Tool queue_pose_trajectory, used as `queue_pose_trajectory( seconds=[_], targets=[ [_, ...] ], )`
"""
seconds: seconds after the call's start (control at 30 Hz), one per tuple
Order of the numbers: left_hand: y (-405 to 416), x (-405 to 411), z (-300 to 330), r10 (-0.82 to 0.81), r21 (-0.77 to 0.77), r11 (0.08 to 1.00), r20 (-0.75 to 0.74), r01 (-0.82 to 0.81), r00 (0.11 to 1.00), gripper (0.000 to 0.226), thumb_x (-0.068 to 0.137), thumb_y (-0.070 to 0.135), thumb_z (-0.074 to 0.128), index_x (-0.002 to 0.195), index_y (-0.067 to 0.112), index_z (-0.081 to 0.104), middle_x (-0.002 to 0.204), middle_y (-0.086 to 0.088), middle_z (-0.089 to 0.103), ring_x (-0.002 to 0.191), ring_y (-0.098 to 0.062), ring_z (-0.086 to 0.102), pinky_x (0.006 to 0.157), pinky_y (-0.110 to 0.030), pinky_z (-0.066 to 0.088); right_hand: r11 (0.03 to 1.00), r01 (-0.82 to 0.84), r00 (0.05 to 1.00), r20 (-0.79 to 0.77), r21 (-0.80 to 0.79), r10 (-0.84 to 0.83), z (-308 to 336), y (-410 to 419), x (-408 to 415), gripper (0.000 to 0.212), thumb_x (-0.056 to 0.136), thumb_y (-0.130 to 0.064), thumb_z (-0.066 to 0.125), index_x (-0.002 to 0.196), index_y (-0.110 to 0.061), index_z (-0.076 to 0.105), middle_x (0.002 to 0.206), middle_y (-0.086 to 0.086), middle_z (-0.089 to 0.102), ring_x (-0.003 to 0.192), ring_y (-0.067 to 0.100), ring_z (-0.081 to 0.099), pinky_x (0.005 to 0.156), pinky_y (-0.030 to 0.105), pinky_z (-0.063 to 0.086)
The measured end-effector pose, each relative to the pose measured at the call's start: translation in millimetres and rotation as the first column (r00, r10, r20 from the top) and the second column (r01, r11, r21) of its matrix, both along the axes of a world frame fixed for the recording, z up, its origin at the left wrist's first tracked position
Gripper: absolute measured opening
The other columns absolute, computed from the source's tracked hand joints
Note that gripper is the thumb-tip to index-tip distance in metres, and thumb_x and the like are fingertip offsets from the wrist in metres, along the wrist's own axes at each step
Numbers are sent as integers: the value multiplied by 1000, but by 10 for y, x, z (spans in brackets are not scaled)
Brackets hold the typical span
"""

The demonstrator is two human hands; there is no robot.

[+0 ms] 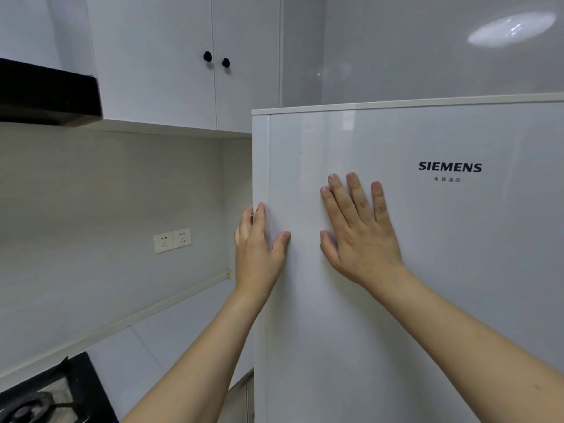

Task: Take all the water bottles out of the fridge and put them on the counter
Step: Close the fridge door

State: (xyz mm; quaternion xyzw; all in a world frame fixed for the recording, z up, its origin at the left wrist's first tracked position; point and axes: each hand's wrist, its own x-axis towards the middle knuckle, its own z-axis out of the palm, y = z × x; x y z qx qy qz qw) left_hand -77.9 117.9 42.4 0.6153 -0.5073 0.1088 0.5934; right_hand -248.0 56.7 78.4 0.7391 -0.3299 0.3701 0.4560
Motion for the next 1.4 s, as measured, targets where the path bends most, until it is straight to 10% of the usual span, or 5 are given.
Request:
queue_pose_trajectory(
  seconds=[1.23, 1.4],
  targets=[
    [-1752, 184, -14, -329, 8, 944, -69, 330, 942, 73, 91, 36, 62, 152, 24, 23, 159, 5, 15, 145, -6, 11, 111, -20, 14, 961, 276, 961, 1, -30, -276, -23, -1174, 95, 59, 102, -30, 30, 153, -3, 18, 161, 14, 13, 148, 34, 9, 119, 54, 5],
    [-1977, -37, -190, -325, -46, 944, 31, 326, 945, 73, 98, 43, 37, 154, 18, -2, 161, -2, -12, 144, -3, -15, 113, -17, -6, 953, 294, 956, 13, -74, -294, -55, -1261, 120, 59, 102, -29, 26, 153, -2, 15, 161, 15, 12, 148, 35, 10, 118, 56, 10]
  ],
)
